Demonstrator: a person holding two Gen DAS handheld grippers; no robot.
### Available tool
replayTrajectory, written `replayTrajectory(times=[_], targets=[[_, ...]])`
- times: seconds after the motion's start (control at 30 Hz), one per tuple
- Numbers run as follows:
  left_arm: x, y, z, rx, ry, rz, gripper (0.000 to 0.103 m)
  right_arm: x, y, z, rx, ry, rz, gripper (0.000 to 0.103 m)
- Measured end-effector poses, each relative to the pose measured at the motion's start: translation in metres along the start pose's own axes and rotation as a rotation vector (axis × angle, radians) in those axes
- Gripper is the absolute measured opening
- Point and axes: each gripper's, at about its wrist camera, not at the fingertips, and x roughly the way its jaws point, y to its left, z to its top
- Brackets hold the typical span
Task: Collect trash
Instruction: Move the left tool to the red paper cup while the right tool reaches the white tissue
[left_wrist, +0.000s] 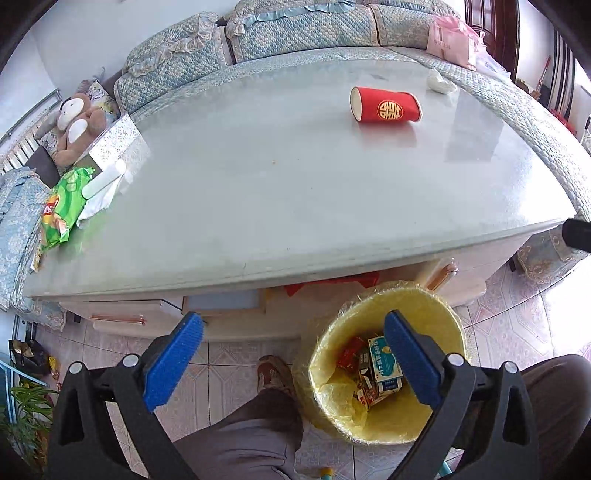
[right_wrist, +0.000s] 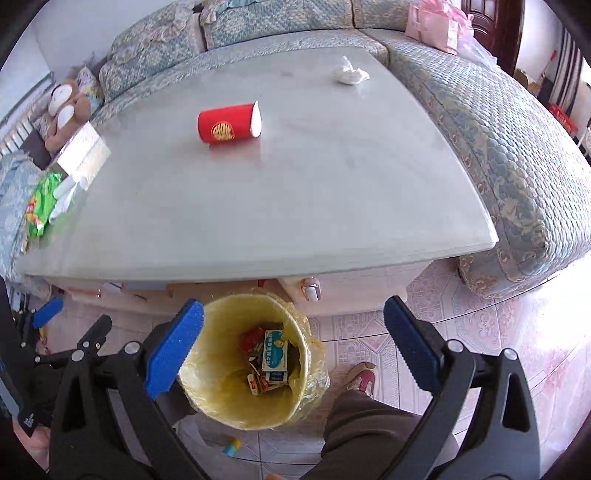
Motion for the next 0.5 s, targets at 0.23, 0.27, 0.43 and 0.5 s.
replayTrajectory(times=[0.23, 0.27, 0.43, 0.5], targets=[[-0.032, 0.004, 0.020, -0.049, -0.077, -0.028, 0.096, -0.034, -0.040, 0.018, 0.161, -0.073, 0.202, 0.096], [-0.036, 0.005, 0.023, -0.075, -0.082, -0.057, 0.096, -0.037, -0.043, 0.020, 0.183, -0.070, 0.215, 0.096], [-0.037, -0.002, 0.038, -0.080, -0.080, -0.046, 0.096, -0.041, -0.051, 0.032, 0.218, -0.097, 0.240, 0.097], [-0.034, -0.006, 0.045, -0.074, -0.058, -0.026, 0.096, -0.037, -0.048, 0.039, 0.173, -0.067, 0.236, 0.097]])
